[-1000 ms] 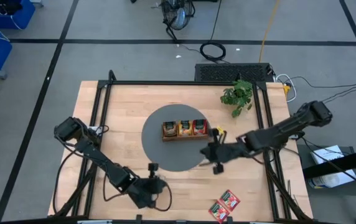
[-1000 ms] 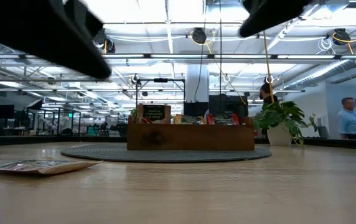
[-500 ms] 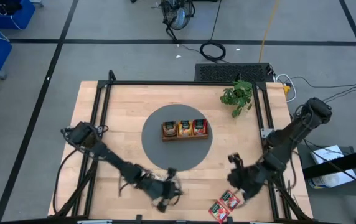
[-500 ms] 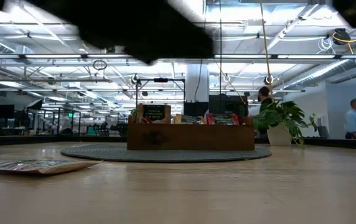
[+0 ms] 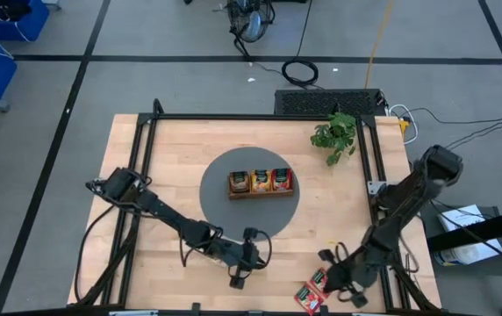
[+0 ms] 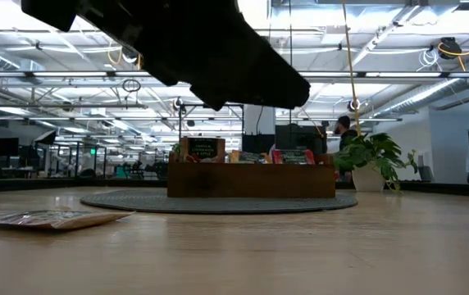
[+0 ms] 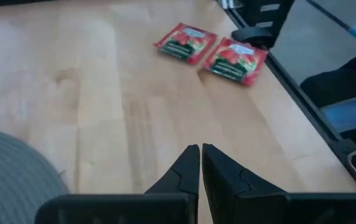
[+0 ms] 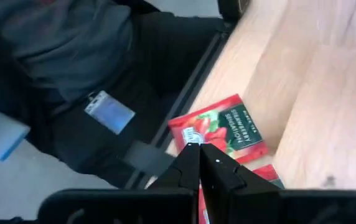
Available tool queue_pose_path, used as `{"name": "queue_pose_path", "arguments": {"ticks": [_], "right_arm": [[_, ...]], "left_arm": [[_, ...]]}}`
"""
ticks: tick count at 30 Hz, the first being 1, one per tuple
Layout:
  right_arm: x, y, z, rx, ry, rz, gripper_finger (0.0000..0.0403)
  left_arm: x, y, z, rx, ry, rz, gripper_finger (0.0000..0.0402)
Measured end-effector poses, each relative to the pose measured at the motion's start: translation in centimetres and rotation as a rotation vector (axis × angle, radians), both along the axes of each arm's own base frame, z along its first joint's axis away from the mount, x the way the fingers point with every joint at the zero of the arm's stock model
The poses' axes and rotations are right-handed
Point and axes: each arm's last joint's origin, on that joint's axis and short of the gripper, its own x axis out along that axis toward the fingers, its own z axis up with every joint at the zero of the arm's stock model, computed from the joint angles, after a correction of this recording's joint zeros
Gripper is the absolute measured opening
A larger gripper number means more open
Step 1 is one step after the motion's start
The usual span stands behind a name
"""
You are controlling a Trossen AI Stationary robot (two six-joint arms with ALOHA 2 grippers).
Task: Pick & Place Tea
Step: Put the left red tea sachet into the right section of the wooden organizer
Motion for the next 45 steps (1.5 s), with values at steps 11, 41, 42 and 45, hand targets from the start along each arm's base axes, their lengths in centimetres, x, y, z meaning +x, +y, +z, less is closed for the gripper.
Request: {"name": "queue_pose_path", "arguments": {"ticks": [11, 41, 42, 45], "right_arm": [[3.4, 1.8, -5.0, 0.065, 0.096, 0.102, 0.0000], [7.1, -6.5, -10.1, -0.142, 0.078, -0.594, 0.0000], [7.1, -6.4, -10.0, -0.138, 0.048, -0.572, 0.0000], [7.3, -5.8, -8.8, -0.134, -0.080, -0.488, 0.0000]], "left_arm": [[-0.3, -0.1, -0.3, 0.002, 0.034, 0.010, 0.0026], [-0.5, -0.4, -0.9, -0.097, 0.128, -0.016, 0.0026], [-0.6, -0.6, -1.3, -0.113, 0.148, -0.036, 0.0026], [-0.9, -1.1, -2.6, -0.099, 0.187, -0.057, 0.0026]]}}
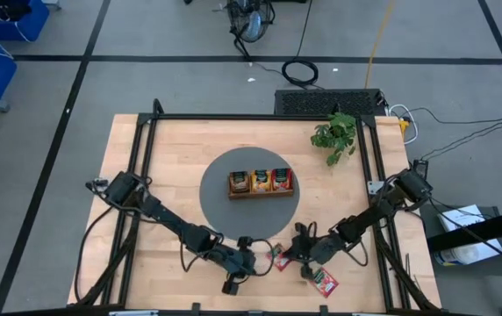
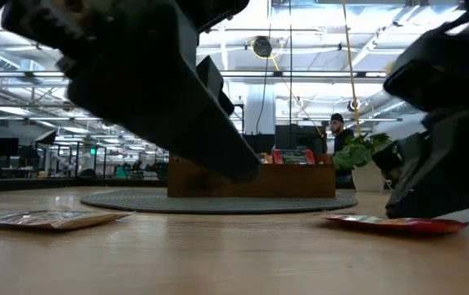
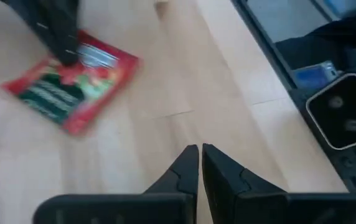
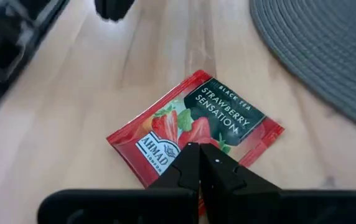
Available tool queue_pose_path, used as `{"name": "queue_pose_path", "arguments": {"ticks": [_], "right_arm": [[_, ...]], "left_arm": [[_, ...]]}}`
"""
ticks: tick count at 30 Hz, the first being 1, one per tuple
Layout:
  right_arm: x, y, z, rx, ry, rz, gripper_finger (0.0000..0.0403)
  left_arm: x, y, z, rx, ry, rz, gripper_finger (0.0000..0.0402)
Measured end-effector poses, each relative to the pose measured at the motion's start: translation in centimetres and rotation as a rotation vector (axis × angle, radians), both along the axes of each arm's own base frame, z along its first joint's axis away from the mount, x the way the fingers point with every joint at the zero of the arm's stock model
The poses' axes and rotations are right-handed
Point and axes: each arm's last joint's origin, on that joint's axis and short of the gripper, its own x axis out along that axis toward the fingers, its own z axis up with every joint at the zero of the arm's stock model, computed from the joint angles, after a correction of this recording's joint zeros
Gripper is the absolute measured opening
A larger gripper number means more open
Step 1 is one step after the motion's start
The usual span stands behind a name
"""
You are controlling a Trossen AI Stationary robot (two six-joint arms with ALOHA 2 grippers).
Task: Pick & Place Tea
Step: Put the left red tea sachet into the right section of the wooden organizer
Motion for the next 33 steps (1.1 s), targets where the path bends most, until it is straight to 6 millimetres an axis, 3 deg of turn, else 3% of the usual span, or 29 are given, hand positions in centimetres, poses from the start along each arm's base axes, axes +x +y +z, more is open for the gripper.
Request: {"name": "queue_pose_path", "arguments": {"ticks": [7, 17, 25, 33], "right_arm": [[-0.3, 0.5, 2.7, -0.054, -0.098, 0.052, 0.0000], [-1.6, -0.6, 1.8, -0.076, 0.079, -0.131, 0.0000], [-1.6, -0.4, 1.8, -0.024, 0.099, -0.104, 0.0000], [-1.7, 0.5, 1.6, 0.068, 0.146, 0.000, 0.0000]], "left_arm": [[1.1, 1.7, -1.2, -0.028, 0.024, 0.081, 0.0026], [2.4, 1.1, -2.3, -0.108, 0.028, 0.006, 0.0026], [5.1, 1.6, -2.9, -0.080, 0.063, 0.030, 0.0026], [5.5, 2.8, -3.1, -0.051, 0.079, 0.114, 0.0026]]}}
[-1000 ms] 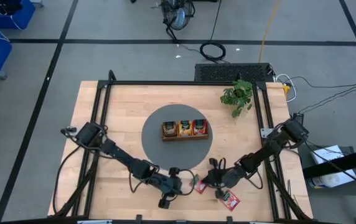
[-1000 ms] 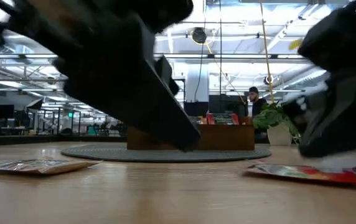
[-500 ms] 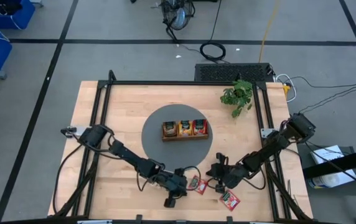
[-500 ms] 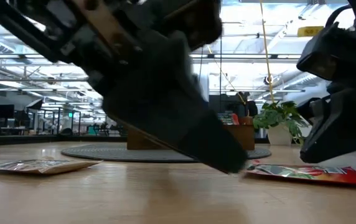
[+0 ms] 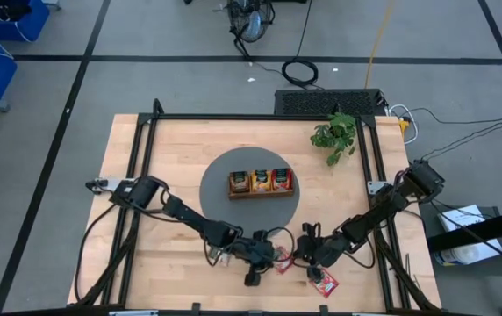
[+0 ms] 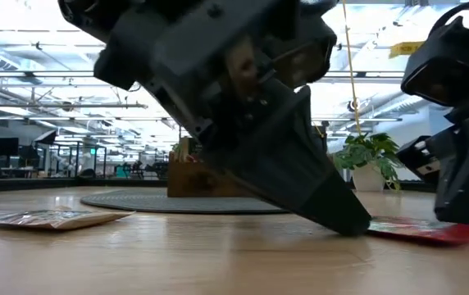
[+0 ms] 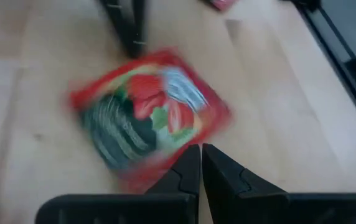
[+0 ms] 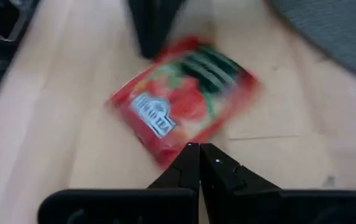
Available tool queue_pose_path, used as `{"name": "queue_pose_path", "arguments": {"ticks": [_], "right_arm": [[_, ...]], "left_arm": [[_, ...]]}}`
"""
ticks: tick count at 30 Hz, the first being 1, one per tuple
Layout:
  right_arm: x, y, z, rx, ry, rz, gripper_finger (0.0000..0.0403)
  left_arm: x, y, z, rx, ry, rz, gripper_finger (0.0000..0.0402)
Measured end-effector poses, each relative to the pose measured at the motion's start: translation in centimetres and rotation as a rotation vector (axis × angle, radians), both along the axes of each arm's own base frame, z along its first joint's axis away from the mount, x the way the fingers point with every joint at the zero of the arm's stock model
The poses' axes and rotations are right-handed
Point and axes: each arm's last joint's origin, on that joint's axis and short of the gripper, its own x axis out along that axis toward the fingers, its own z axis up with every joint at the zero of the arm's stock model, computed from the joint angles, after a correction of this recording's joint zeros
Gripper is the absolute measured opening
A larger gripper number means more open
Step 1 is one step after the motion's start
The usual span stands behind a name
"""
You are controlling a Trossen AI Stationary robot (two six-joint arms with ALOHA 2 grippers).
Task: Pick & Place Tea
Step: Put the left red tea sachet into the right section of the wooden organizer
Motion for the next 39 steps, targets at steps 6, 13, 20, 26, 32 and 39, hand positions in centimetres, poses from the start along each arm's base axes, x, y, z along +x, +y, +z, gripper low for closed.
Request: {"name": "queue_pose_path", "arguments": {"ticks": [6, 13, 20, 26, 32, 39], "right_arm": [[-0.1, 0.6, 0.2, 0.031, -0.014, 0.087, 0.0000], [0.0, 0.8, 0.3, 0.033, -0.037, 0.152, 0.0000], [0.0, 0.9, 0.4, 0.021, -0.049, 0.166, 0.0000], [0.0, 0.7, 0.8, 0.033, -0.053, 0.113, 0.0000], [-0.4, 0.3, 2.0, 0.062, -0.033, 0.079, 0.0000], [-1.8, -1.1, 2.8, 0.037, 0.091, -0.098, 0.0000]], "left_arm": [[0.3, 1.1, -0.1, 0.012, 0.010, 0.062, 0.0026], [0.4, 1.5, -0.1, 0.053, -0.001, 0.074, 0.0026], [-0.8, -0.9, 3.1, 0.094, -0.090, -0.032, 0.0005], [-1.1, -2.4, 2.6, 0.089, -0.115, -0.069, 0.0006], [-0.6, -1.8, 3.0, 0.086, -0.155, -0.051, 0.0008], [0.2, -1.3, 0.9, 0.053, -0.165, -0.066, 0.0007]]}}
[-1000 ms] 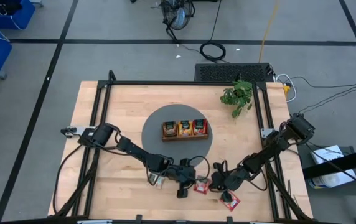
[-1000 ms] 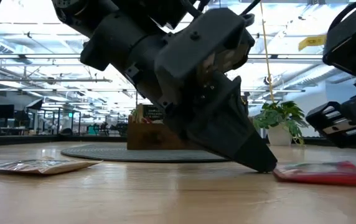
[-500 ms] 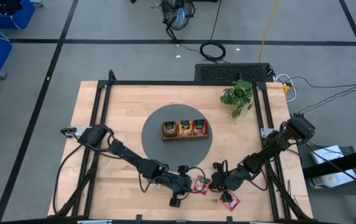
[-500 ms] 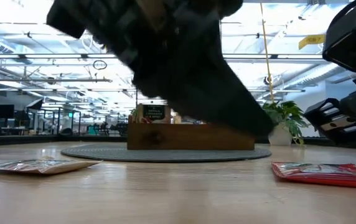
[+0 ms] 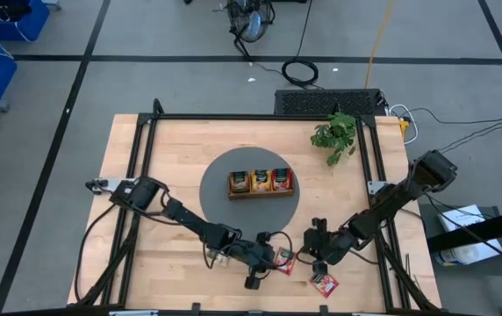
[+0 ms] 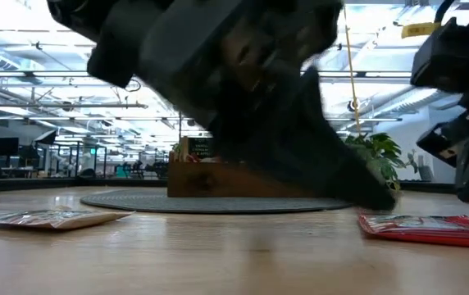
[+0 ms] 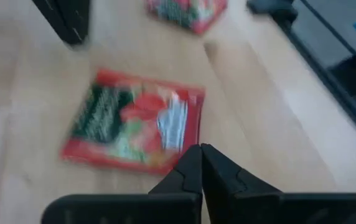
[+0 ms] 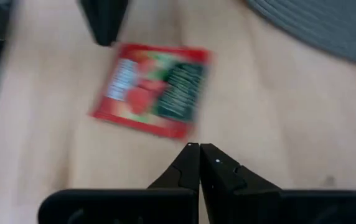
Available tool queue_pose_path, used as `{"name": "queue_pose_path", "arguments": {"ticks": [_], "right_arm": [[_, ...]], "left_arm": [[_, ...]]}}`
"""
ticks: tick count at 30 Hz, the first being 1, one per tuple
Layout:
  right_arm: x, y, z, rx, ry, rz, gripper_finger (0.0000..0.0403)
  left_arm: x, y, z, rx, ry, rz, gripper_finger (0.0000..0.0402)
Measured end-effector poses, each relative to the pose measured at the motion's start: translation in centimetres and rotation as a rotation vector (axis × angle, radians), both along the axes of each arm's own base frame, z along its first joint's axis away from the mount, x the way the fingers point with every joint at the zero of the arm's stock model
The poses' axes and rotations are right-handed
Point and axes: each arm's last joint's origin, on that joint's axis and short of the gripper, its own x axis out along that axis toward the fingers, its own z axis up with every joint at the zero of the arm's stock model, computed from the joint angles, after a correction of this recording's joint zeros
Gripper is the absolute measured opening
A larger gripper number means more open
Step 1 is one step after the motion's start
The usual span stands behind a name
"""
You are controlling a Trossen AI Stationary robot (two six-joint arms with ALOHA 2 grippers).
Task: Pick & Place Tea
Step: Put the left red tea sachet into the right section of the wooden organizer
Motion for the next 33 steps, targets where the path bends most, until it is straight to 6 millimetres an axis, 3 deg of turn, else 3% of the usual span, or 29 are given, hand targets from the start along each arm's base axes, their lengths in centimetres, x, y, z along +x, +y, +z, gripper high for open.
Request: {"name": "queue_pose_path", "arguments": {"ticks": [12, 22, 29, 33], "right_arm": [[-1.0, -0.7, -1.2, 0.077, -0.026, -0.046, 0.0000], [-1.3, -1.1, -1.4, 0.195, -0.135, -0.104, 0.0011], [-1.2, -1.1, -1.4, 0.274, -0.087, -0.095, 0.0060], [-1.1, -1.8, -1.8, 0.311, -0.029, -0.194, 0.0095]], "left_arm": [[0.5, 0.9, -0.4, 0.009, 0.012, 0.009, 0.0005], [1.4, 2.7, -2.6, -0.049, 0.073, 0.095, 0.0004], [1.3, 2.8, -2.7, -0.040, 0.088, 0.096, 0.0004], [1.3, 2.8, -2.8, -0.039, 0.090, 0.096, 0.0009]]}}
